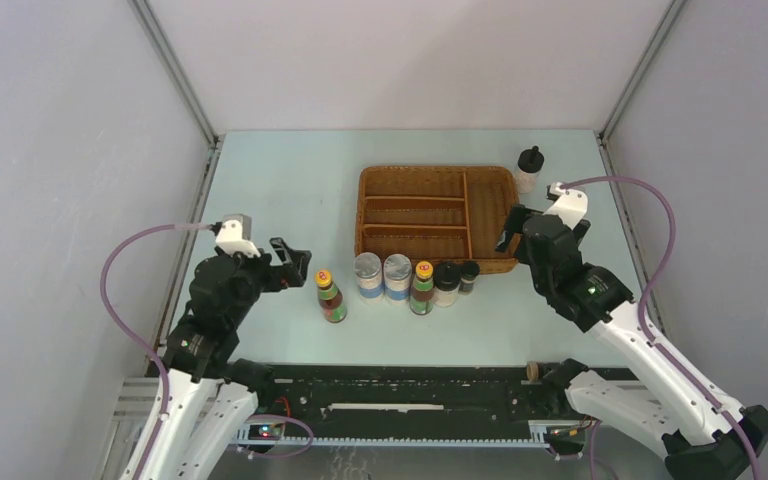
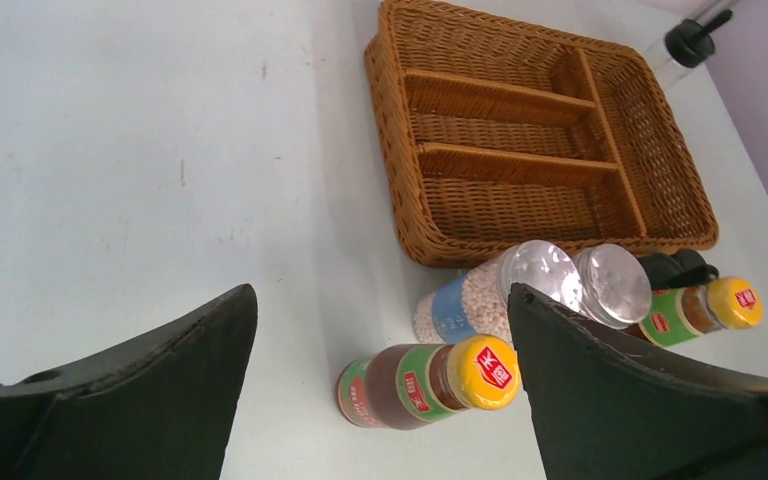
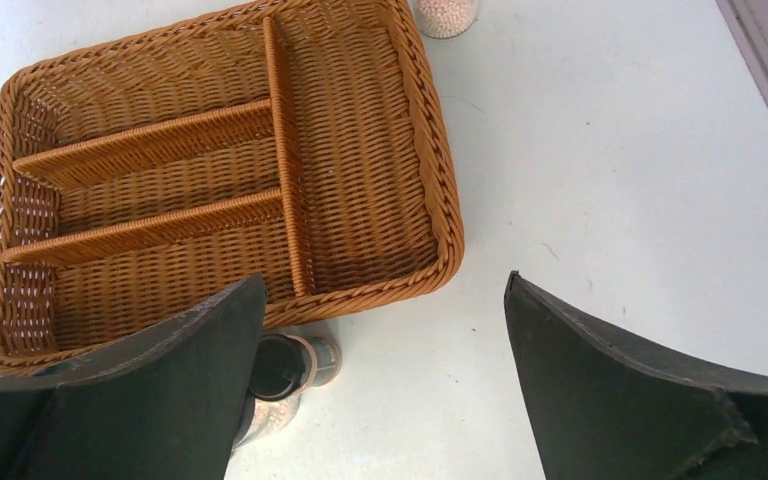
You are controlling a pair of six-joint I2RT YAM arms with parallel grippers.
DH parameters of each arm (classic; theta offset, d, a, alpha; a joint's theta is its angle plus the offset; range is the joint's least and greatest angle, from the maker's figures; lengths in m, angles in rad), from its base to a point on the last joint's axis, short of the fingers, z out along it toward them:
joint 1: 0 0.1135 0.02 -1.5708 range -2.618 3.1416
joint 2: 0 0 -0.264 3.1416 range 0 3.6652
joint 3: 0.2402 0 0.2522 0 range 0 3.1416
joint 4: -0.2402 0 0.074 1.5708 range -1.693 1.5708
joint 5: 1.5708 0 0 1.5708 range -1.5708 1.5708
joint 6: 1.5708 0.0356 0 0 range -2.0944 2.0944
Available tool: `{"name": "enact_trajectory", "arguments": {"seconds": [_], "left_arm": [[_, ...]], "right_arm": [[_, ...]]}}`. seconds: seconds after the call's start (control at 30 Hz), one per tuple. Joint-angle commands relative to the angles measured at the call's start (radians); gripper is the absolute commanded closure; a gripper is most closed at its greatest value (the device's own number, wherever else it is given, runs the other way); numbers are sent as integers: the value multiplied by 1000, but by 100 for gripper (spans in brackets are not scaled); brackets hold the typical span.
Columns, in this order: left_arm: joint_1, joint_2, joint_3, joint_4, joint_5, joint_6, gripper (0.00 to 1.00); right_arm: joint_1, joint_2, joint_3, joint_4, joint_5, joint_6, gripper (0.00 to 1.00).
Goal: Organize the condiment bottles
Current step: Pick up the bottle from the center of the board.
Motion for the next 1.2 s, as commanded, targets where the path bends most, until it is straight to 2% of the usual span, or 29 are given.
{"name": "enact_trajectory", "arguments": {"seconds": [0.0,0.27,0.57,0.77,1.0,1.1,1.17], "left_arm": [[-9,-19,-7,22,90,38,0],[-20,-68,58,-94,157,94,0],[-42,-162,89,-108,262,89,0],[-47,-214,66,-104,259,45,0],[-80,-236,-27,-50,159,-20,1],[-159,-211,-41,-48,46,-7,3],[-253,-183,-42,-48,-70,-5,4]], "right_arm": [[16,-36,22,1,24,-1,1],[29,-205,-113,185,-10,-93,6],[29,-188,-116,178,-45,-108,6],[29,-226,-115,189,-85,-116,7],[30,-262,-116,189,-121,-115,7],[30,-257,-115,193,-126,-116,7],[30,-258,-115,193,-130,-116,7]]}}
